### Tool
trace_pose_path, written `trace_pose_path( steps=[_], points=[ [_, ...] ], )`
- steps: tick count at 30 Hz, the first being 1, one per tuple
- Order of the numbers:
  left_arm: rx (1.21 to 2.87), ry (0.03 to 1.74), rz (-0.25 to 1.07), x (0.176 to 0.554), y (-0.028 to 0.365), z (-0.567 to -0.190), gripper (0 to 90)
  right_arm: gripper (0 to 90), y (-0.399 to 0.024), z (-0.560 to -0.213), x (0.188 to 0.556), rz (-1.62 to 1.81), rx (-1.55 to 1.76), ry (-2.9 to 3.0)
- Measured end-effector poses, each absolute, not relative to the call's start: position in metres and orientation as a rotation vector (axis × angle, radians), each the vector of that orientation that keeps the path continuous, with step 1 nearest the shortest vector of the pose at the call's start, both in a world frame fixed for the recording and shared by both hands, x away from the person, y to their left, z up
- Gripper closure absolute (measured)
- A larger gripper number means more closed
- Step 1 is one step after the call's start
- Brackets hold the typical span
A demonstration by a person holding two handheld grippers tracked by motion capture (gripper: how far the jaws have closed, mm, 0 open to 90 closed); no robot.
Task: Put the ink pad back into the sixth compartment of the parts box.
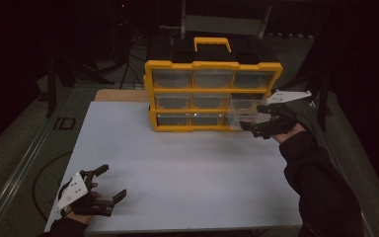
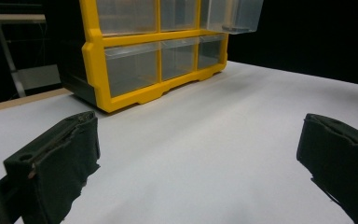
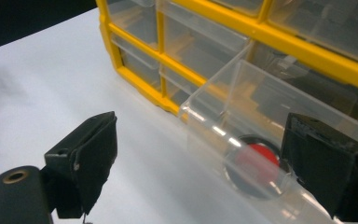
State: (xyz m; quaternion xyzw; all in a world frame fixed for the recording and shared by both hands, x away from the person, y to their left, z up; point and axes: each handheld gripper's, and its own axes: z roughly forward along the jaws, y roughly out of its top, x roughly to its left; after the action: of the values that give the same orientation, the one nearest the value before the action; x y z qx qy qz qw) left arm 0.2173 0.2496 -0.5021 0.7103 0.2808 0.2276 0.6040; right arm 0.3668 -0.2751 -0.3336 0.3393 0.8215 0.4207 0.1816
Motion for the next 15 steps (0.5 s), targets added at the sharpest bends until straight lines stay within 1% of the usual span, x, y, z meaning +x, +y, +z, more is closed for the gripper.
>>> trace_pose_path(
  steps=[15],
  points=[
    [1.644,0.650,0.526,0.217,0.250,-0.502,0.0,11.0,-0.281,-0.364,0.340,1.268,0.940,2.305]
  ],
)
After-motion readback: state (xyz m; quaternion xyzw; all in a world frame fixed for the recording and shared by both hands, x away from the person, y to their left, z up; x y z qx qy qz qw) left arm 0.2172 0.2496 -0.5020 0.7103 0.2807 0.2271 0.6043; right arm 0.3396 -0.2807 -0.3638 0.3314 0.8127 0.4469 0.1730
